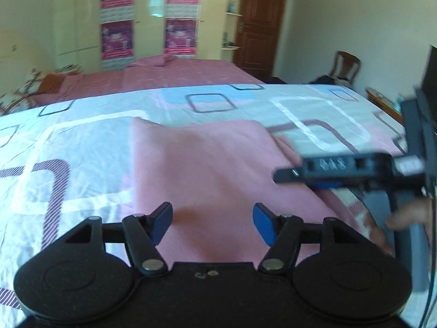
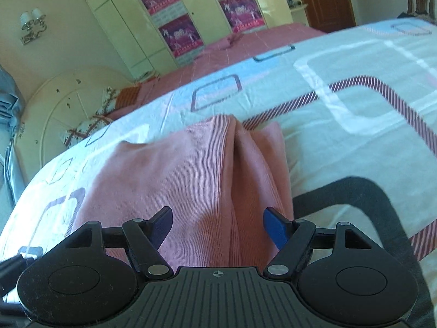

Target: Fold small clothes

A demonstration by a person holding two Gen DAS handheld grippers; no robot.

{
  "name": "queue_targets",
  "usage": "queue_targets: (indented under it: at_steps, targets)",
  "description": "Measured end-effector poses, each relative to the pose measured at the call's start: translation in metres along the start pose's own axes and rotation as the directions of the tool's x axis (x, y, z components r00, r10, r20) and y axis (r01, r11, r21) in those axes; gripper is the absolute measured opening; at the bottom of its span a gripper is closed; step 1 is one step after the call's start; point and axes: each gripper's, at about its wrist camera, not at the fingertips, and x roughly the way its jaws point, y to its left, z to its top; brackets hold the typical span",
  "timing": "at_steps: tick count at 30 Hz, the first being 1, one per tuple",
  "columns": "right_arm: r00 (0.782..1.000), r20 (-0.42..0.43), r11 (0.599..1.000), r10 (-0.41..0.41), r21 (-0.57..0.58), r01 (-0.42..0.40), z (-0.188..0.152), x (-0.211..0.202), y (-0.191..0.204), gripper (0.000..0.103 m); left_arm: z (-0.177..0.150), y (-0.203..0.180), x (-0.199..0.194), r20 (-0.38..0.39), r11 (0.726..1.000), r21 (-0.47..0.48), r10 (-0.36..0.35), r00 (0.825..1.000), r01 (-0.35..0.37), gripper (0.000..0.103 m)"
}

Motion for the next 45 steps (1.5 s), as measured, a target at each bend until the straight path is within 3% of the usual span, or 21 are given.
queue_targets:
  at_steps: [3,11,15,17,22,28,30,41,45]
  targets:
    - [0.999,-0.047,1.000,0.024,0.007,-0.024,-0.002,0.007,0.000,0.050,0.010,0.017,0.013,-0.025,0.997,-0.065,0.047,0.999,-0.048,0.064]
    - [0.999,-0.030,0.999,0.012,0.034,-0.011,0.003,0.017,-0.002,0.049,0.005,0.047,0.040,-0.090,0.984,-0.172,0.040,0.995,-0.055,0.066]
    - [0.998,-0.058,0.999,0.037,0.022,-0.036,0.005,0.022,0.003,0.049,0.001,0.049,0.042,-0.090,0.984,-0.174,0.033,0.995,-0.048,0.069]
    - [0.997,-0.061,0.999,0.051,0.023,-0.049,0.006,0.020,0.005,0.039,0.001,0.049,0.044,-0.089,0.983,-0.180,0.029,0.996,-0.045,0.070]
    - [0.999,-0.034,1.000,0.022,0.009,-0.022,0.006,0.021,0.001,0.039,-0.001,0.052,0.046,-0.085,0.983,-0.183,0.015,0.996,-0.031,0.073]
    - [0.999,-0.033,0.999,0.042,0.034,-0.041,0.006,0.026,0.004,0.038,-0.001,0.055,0.048,-0.088,0.981,-0.192,0.009,0.996,-0.026,0.076]
    - [0.998,-0.040,0.999,0.044,0.017,-0.044,0.007,0.028,0.009,0.015,-0.001,0.055,0.048,-0.087,0.980,-0.195,0.007,0.996,-0.024,0.076]
    - [0.999,0.027,0.991,0.022,-0.130,-0.019,0.022,-0.009,0.018,0.009,0.007,0.046,0.030,-0.037,0.985,-0.169,-0.034,0.999,0.028,0.074]
    - [0.999,0.041,0.992,-0.022,-0.119,0.027,0.022,-0.022,0.003,0.009,0.001,0.038,0.029,-0.042,0.986,-0.157,-0.057,0.998,0.050,0.081]
